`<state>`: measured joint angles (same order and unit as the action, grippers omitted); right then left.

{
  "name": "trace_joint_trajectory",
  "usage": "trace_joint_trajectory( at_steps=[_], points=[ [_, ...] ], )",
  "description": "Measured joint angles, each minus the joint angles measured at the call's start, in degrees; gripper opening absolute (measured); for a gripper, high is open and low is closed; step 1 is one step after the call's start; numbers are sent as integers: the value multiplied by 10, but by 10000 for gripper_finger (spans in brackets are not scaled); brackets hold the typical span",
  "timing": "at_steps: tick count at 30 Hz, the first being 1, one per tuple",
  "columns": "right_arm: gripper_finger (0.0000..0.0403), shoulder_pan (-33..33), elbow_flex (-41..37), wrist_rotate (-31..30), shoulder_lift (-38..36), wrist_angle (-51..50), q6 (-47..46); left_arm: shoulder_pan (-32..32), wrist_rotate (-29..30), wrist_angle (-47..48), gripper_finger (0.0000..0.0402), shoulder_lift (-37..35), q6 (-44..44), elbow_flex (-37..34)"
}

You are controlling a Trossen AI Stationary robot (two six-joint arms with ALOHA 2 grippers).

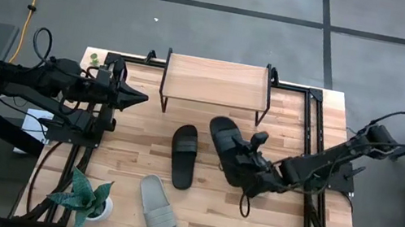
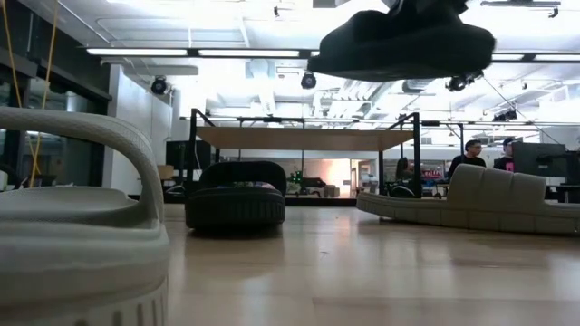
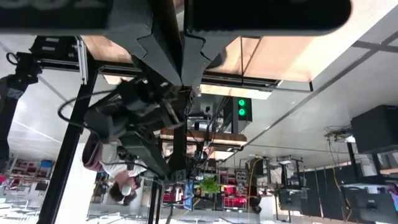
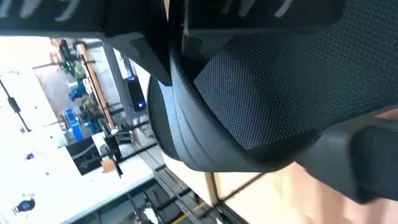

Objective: Pick and place slides into the shelf
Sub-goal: Put the bottom black slide on the shelf

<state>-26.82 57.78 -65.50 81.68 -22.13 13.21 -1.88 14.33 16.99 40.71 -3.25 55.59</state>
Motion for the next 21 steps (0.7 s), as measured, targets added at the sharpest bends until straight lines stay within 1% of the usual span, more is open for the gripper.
trace_joint_trajectory(
  at_steps=[11, 21],
  points=[
    [0, 68, 0, 8, -45, 1, 64, 0, 2, 6, 1, 17, 0, 0],
    [0, 142, 0, 10, -61, 3, 96, 0, 3, 12, 1, 64, 0, 0]
  ],
)
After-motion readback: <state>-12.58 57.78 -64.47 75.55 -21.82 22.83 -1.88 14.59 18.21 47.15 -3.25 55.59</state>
